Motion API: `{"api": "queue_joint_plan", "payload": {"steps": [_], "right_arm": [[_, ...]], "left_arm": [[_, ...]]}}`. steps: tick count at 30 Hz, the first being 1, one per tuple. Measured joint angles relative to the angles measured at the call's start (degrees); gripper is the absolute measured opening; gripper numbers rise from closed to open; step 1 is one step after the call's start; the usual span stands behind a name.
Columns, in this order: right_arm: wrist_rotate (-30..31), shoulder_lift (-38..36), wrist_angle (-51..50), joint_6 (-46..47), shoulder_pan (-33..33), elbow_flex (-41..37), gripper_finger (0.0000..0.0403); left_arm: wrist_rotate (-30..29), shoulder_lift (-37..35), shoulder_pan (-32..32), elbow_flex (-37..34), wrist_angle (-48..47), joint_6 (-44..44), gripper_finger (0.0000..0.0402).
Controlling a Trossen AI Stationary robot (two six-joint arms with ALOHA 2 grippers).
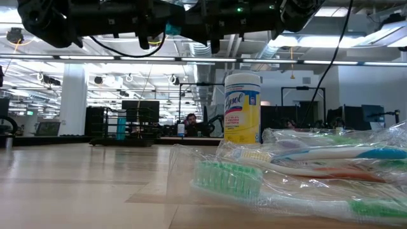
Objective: Pick & Place toothbrushing station
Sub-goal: Put the blue mouthwash into the mesh organizer
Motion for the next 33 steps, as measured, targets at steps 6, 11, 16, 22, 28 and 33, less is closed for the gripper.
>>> {"api": "queue_joint_plan", "payload": {"steps": [6, 11, 16, 22, 28, 33], "right_arm": [[0.0, 0.0, -0.2, 0.0, 0.0, 0.0, 0.0049], [-0.1, 0.0, -0.3, 0.0, 0.0, 0.0, 0.0039], [-0.2, 0.0, -0.5, 0.0, 0.0, 0.0, 0.0039], [-0.2, 0.0, -1.9, 0.0, 0.0, 0.1, 0.0039], [-0.2, 0.0, -2.6, 0.0, 0.0, 0.0, 0.0039], [-0.7, 0.1, -2.9, -0.1, 0.0, 0.0, 0.0039]], "left_arm": [[0.0, 0.1, 0.0, 0.0, -0.1, 0.0, 0.0087], [0.0, 0.1, 0.0, 0.0, -0.1, 0.0, 0.0089], [0.0, 0.1, 0.0, 0.0, -0.1, 0.2, 0.0097], [-0.2, -1.1, 0.0, -0.1, -0.3, 2.6, 0.0127], [1.5, -6.0, 0.0, -0.1, -4.1, 4.2, 0.0123], [4.3, -11.4, 0.4, -0.1, -13.4, 4.0, 0.0105]]}}
